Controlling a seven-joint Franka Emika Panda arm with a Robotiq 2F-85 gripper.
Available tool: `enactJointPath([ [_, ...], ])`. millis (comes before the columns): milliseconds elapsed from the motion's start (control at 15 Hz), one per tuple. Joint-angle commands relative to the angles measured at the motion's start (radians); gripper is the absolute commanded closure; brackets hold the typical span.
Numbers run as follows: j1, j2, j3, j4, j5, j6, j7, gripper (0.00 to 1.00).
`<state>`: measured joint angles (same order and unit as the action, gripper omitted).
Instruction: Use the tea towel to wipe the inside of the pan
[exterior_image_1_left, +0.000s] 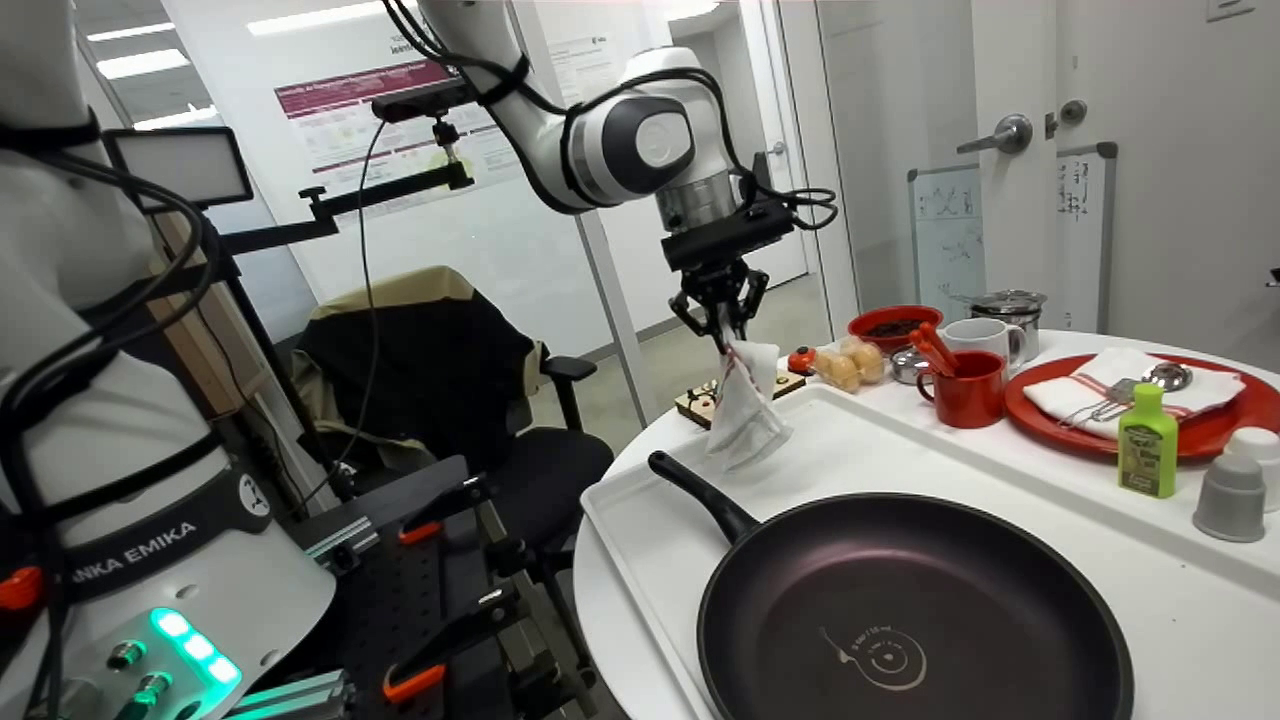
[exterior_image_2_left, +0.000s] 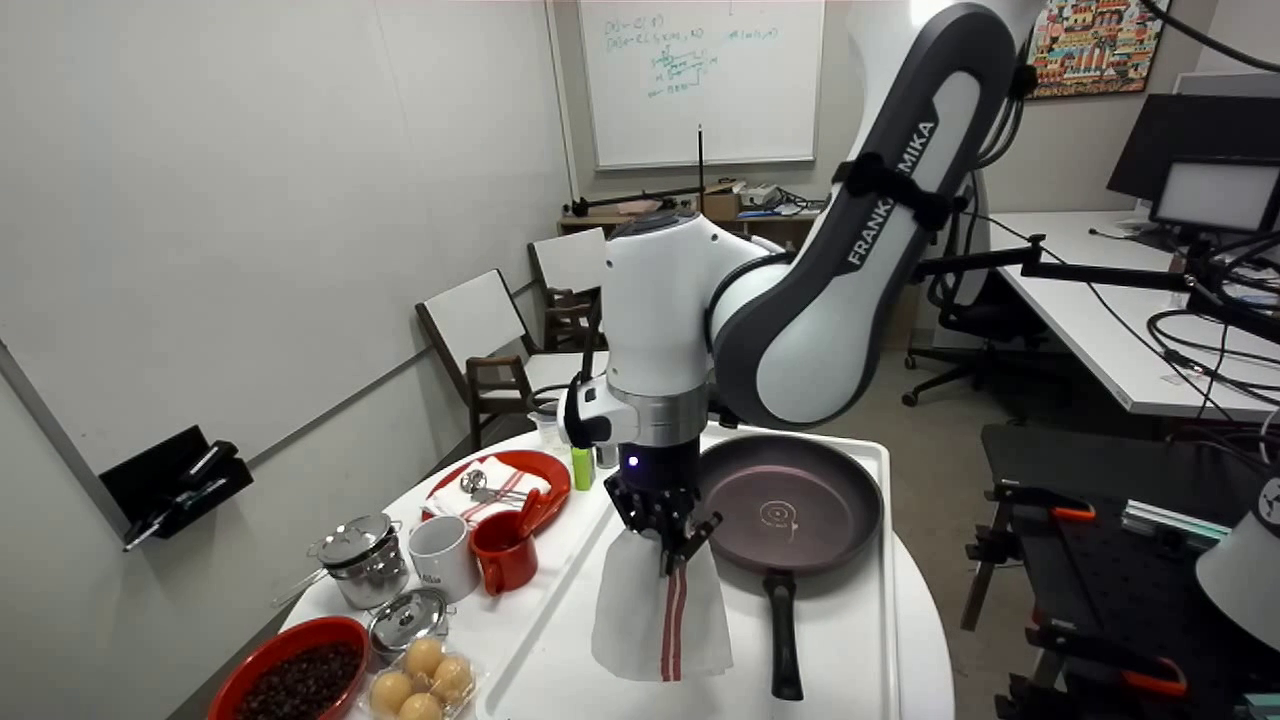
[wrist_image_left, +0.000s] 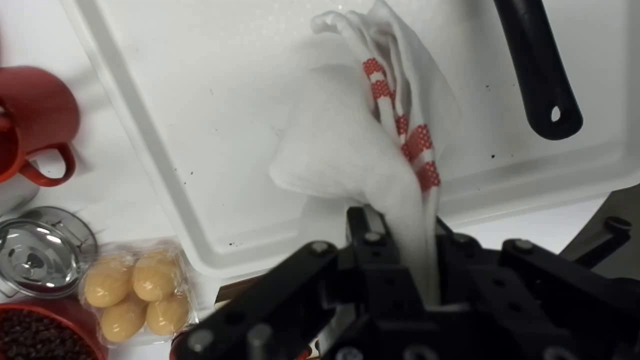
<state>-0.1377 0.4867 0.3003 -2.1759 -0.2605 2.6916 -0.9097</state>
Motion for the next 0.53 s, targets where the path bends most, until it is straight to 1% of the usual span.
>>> enactJointPath([
  [0, 0.027, 0.054, -0.018, 0.1, 0.068, -0.087, -0.056, 0.93],
  [67, 0.029, 0.064, -0.02, 0.117, 0.078, -0.105, -0.063, 0.92],
  [133, 0.038, 0.073, -0.03, 0.134, 0.081, -0.117, -0.055, 0.78],
  [200, 0.044, 0.083, -0.035, 0.15, 0.085, -0.13, -0.053, 0.58],
  [467, 0.059, 0.116, -0.052, 0.201, 0.094, -0.173, -0.043, 0.32],
])
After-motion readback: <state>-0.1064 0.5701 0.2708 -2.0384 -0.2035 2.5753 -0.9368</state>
